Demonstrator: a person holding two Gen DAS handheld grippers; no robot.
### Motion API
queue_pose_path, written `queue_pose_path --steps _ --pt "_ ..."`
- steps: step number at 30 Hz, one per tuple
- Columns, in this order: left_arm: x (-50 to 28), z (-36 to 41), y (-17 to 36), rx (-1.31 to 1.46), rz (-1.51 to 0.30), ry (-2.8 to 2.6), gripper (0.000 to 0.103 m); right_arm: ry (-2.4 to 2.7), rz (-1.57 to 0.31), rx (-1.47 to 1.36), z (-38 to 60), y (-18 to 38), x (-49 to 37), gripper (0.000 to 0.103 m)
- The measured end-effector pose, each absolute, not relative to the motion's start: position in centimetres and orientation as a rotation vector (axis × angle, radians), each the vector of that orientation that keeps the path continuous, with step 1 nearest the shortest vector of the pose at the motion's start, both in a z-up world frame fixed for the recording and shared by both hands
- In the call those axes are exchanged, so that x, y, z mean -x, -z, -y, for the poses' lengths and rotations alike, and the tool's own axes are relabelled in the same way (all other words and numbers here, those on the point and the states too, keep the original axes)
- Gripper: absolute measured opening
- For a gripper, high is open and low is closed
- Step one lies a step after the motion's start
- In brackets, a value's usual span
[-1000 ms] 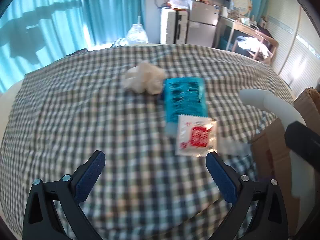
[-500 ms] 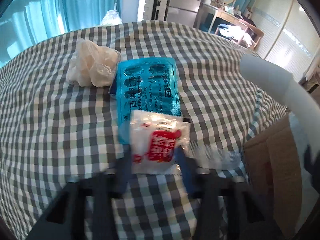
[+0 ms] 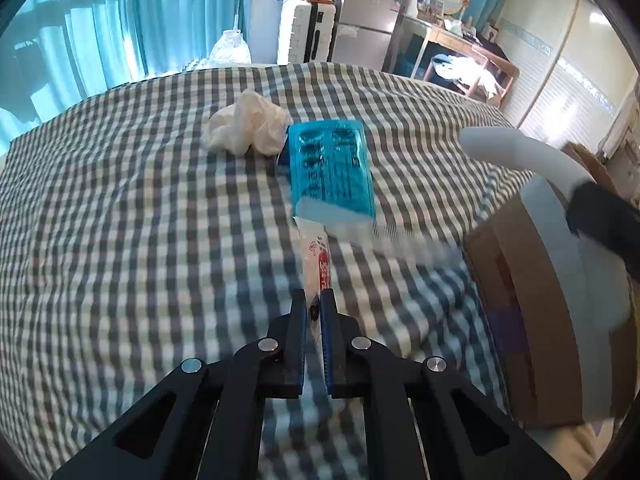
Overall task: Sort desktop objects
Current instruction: 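Carry the white stick and white sachet into the cardboard box and release both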
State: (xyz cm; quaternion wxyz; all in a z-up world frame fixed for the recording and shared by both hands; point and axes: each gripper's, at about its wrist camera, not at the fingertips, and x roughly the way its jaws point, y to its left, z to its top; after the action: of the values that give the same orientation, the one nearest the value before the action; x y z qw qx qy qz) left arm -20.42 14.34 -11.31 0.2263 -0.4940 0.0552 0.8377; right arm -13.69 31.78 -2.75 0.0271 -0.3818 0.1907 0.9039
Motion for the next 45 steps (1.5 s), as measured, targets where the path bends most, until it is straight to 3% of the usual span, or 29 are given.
queue_pose_path --steps 12,14,17,28,35,40,45 --pt "21.4 -14.3 14.9 1.467 -0.064 -2.305 0.011 -2.795 -0.62 1.195 -32.0 3.4 13.6 0.018" --pt "21.9 -14.5 15.1 1.432 -0.052 -2.302 0.004 -2.784 -0.629 1.212 -32.2 4.0 13.9 0.018" --pt "22.0 -15.2 14.5 1.405 -0.108 -2.302 0.002 -2.775 -0.641 1.233 -32.2 4.6 14.2 0.018" --pt "17.6 -14.0 4.4 1.163 -0.027 -2.353 0.002 -2.854 -0.68 1.133 -31.3 0.2 12.1 0.018" --pt "12.6 -16.8 -2.5 1.004 -0.108 -2.297 0.002 -2.932 -0.707 0.976 -32.1 -5.4 7.3 0.018" --pt "9.4 -20.5 -5.3 0.951 -0.136 -2.215 0.002 -2.927 -0.579 0.959 -34.8 -7.7 4.0 0.018" --pt "6.9 -25.2 -4.4 0.977 -0.162 -2.122 0.002 -2.841 -0.413 1.057 -38.9 -7.2 1.4 0.018"
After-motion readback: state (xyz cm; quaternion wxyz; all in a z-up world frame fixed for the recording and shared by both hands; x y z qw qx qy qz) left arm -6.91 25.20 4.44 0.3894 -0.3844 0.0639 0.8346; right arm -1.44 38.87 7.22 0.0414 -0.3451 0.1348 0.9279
